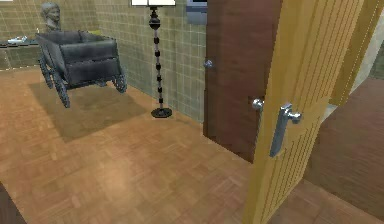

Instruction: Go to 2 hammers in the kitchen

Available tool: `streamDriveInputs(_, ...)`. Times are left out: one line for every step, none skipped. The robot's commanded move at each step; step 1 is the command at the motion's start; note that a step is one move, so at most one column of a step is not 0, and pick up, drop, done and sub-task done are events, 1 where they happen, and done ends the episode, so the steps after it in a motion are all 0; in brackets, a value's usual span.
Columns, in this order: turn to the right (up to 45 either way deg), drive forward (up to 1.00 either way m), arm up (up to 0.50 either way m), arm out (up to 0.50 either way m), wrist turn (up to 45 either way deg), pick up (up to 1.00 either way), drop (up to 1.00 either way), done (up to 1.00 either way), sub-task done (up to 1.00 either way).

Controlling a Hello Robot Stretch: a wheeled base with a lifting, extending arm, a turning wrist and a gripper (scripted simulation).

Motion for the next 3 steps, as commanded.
streamDriveInputs(-24.0, 0.0, 0.0, 0.0, 0.0, 0.0, 0.0, 0.0, 0.0)
streamDriveInputs(0.0, 1.0, 0.0, 0.0, 0.0, 0.0, 0.0, 0.0, 0.0)
streamDriveInputs(-18.0, 0.0, 0.0, 0.0, 0.0, 0.0, 0.0, 0.0, 0.0)
